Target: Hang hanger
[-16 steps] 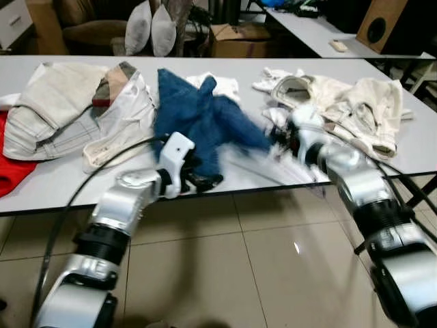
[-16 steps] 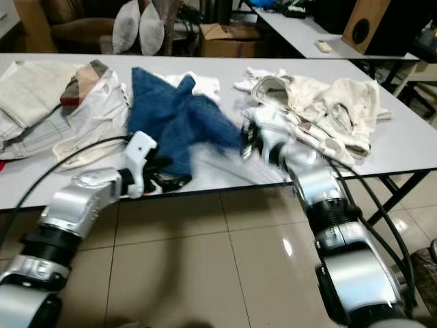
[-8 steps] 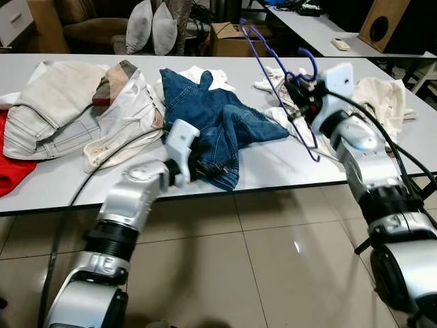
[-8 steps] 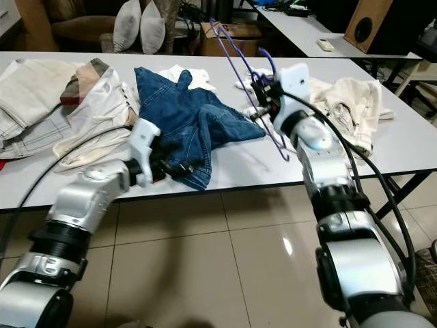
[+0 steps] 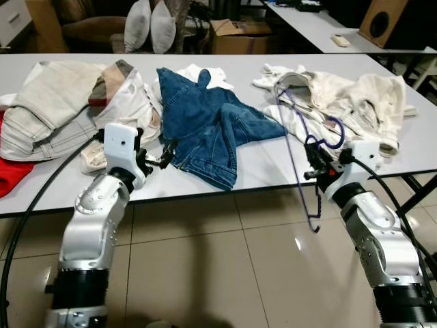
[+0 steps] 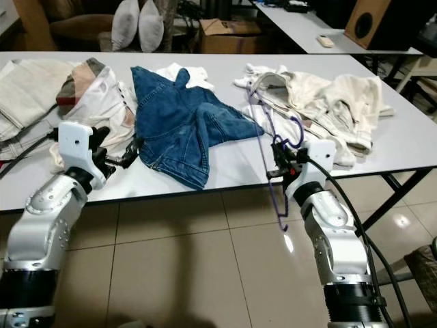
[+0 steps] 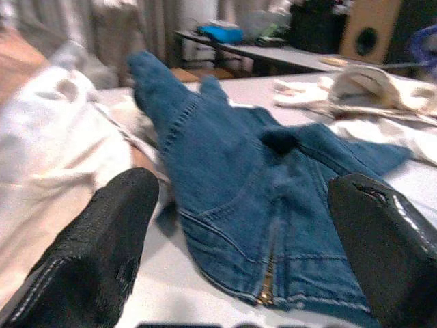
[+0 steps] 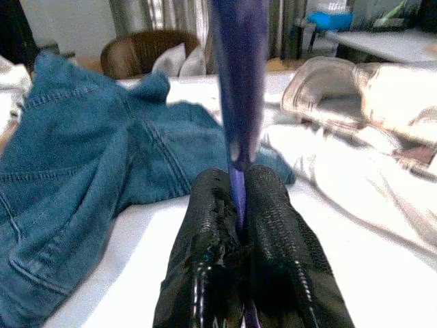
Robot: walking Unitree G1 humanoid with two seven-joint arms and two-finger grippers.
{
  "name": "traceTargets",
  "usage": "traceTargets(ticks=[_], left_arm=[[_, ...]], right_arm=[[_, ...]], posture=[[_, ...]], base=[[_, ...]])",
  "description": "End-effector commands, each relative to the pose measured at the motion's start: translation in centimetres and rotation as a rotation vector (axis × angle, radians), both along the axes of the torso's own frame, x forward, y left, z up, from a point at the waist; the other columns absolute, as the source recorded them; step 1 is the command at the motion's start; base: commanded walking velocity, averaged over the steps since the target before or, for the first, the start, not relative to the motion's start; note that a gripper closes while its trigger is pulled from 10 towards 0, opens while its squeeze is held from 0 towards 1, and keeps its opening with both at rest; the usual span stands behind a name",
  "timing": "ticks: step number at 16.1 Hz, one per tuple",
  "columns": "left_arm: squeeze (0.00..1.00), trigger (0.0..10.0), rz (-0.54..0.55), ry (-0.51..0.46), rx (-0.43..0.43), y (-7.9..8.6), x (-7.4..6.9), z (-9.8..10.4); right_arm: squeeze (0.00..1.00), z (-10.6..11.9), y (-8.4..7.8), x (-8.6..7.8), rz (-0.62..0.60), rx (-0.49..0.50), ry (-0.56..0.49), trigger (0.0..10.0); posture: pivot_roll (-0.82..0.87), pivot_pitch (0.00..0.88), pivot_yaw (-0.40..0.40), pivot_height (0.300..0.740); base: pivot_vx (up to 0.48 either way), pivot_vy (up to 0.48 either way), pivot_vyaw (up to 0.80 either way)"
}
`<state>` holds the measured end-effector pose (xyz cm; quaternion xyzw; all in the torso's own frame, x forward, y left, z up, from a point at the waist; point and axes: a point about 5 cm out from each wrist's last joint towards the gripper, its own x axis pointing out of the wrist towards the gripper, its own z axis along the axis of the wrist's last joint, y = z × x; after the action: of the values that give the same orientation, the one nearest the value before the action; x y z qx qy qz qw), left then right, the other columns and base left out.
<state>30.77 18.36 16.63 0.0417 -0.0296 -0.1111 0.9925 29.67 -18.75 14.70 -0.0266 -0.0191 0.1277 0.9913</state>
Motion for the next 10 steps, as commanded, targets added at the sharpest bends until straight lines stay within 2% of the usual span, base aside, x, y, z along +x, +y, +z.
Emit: traceTargets(ticks=[1, 3, 4, 6, 8, 10], left_arm=[[0.0, 10.0, 0.03, -0.042, 0.034, -0.2, -1.0, 0.0], [0.0, 10.0, 0.004, -0.03, 0.027, -0.6, -1.7, -0.6], [0.0, 10.0, -0.021, -0.012, 0.056, -1.1, -2.3, -1.0], [0.0, 10.0, 0.022, 0.007, 0.063, -1.1, -2.8, -1.4], [0.0, 10.0, 0.064, 0.004, 0.033, -1.2, -2.5, -1.4], [0.0, 10.0, 0.048, 0.01, 0.02, -1.3, -2.6, -1.4]], right_arm=[[0.0, 0.1, 0.7, -1.0, 0.013, -0.06, -0.036, 10.0], [0.0, -0.1, 1.0, -1.7, -0.009, -0.055, -0.033, 10.0], [0.0, -0.4, 2.0, -2.7, 0.021, -0.016, 0.017, 10.0], [0.0, -1.3, 3.5, -4.2, 0.083, 0.084, 0.082, 10.0], [0.0, -1.5, 3.9, -4.3, 0.049, 0.146, 0.085, 10.0], [0.0, -1.4, 3.5, -4.3, 0.018, 0.167, 0.09, 10.0]], posture=[[-0.06, 0.028, -0.047, 0.74], [-0.06, 0.036, -0.054, 0.74], [-0.06, 0.032, -0.059, 0.74], [-0.05, 0.01, -0.069, 0.74], [-0.05, 0.014, -0.061, 0.74], [-0.05, 0.0, -0.061, 0.74]], base=[[0.0, 0.0, 0.0], [0.0, 0.0, 0.0], [0.0, 0.0, 0.0], [0.251, 0.0, 0.0], [0.287, 0.0, 0.0], [0.334, 0.0, 0.0]])
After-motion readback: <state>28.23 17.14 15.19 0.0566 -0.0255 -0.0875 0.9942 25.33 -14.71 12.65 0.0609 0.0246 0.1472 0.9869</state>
